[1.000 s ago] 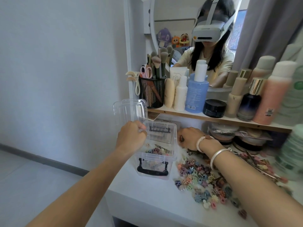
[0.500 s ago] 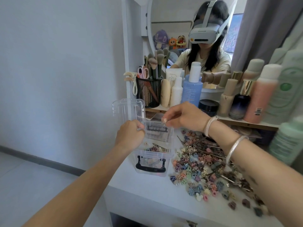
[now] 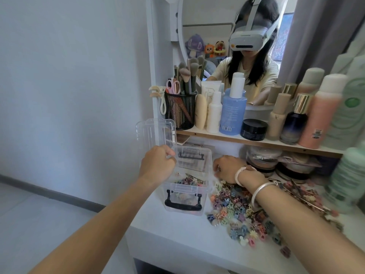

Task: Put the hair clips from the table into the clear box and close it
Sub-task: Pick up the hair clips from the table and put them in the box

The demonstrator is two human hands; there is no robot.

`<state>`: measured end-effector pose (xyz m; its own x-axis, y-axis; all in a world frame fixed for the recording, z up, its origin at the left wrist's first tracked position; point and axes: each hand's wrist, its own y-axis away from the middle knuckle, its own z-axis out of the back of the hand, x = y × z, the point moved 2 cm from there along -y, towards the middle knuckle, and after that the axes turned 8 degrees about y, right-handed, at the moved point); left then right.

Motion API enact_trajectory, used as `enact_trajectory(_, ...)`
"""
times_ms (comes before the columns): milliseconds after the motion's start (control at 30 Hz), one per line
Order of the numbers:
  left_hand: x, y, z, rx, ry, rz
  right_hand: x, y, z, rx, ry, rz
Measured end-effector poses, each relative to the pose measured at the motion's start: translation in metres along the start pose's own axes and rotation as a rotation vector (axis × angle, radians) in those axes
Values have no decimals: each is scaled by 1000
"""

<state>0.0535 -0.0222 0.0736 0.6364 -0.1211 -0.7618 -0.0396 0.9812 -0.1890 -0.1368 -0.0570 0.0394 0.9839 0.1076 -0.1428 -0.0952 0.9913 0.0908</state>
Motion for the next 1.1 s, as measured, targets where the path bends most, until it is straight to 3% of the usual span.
enact_trajectory(200,0,1,0,3,11,-6,-1,2,7,59,-59,43)
enact_trajectory(400,-1,2,0,7,18,-10,-4,11,14,-49,-168,-20)
enact_trajectory(567,-3,4,0,-10,36,-18,-12,32,69,-293,-577,-22)
enact_trajectory(667,-5,5,-3,-7,31,-17,5,44,88,-328,-746,88)
enact_trajectory(833,-7,4,-4,1,17,-14,35,51,85,-200,-721,262)
enact_trajectory(967,-7,5,-3,0,25,-11,7,46,69,-377,-587,16)
enact_trajectory(1000,-6,5,-3,-1,27,-13,1,44,60,-350,-482,-39)
enact_trajectory(1100,-6,6,-2,-8,37,-17,-2,36,21,-11,-181,-79)
